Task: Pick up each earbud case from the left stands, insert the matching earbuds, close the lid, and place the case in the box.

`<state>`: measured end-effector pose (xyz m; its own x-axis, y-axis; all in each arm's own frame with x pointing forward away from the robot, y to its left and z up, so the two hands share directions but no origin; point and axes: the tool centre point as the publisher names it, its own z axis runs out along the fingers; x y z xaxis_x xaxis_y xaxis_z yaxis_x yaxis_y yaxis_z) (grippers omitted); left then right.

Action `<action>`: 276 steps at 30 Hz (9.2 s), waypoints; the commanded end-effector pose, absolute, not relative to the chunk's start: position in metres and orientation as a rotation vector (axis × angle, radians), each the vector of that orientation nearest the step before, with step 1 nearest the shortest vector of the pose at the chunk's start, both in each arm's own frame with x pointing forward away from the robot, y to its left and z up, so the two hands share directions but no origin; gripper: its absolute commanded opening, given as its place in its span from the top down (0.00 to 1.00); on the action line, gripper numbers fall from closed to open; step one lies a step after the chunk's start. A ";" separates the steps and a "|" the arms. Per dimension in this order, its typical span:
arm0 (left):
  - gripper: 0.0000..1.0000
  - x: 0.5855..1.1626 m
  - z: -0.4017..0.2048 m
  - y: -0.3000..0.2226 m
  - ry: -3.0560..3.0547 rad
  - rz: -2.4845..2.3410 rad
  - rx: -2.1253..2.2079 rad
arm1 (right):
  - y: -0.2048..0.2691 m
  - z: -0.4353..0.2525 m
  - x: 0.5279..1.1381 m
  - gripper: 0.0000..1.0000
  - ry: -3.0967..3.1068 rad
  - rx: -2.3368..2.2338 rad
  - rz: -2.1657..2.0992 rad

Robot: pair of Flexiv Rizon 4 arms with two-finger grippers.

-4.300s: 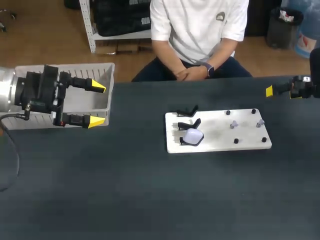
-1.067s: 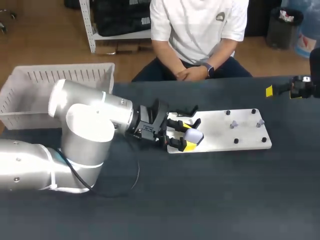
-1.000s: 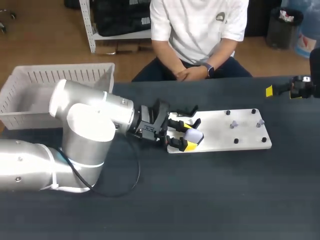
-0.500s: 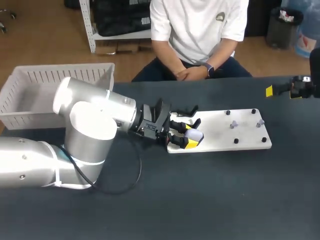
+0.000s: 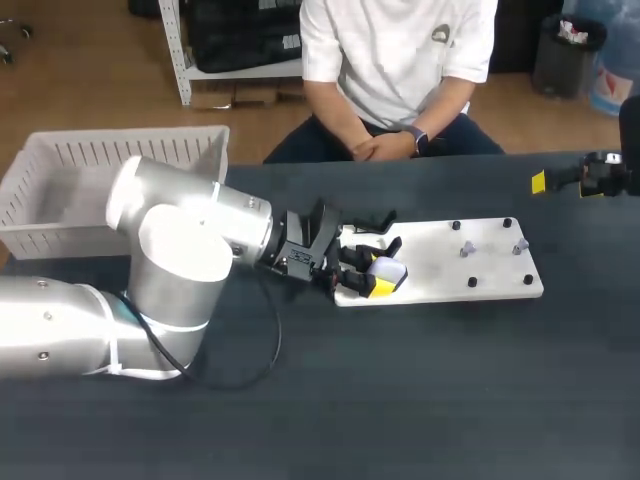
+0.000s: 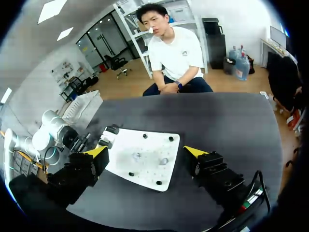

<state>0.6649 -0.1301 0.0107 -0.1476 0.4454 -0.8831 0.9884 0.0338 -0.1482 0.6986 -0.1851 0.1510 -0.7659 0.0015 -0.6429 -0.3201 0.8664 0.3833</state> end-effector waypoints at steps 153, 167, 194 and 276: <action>1.00 0.681 0.167 -0.173 1.267 -1.127 1.237 | -0.157 0.152 0.660 0.00 2.587 -0.599 0.066; 1.00 0.681 0.167 -0.173 1.267 -1.127 1.237 | -0.161 0.096 0.670 0.00 2.724 -0.664 -0.107; 1.00 0.681 0.167 -0.173 1.267 -1.127 1.237 | -0.169 0.034 0.703 0.51 2.824 -0.652 -0.082; 1.00 0.681 0.167 -0.173 1.267 -1.127 1.237 | -0.156 0.144 0.662 1.00 2.865 -0.550 -0.225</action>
<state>0.6818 -0.1729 0.1681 0.0143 0.0784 -0.9968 0.9991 0.0393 0.0174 0.6853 -0.1592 0.1125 -0.9081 -0.3807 -0.1746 -0.3537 0.9203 -0.1670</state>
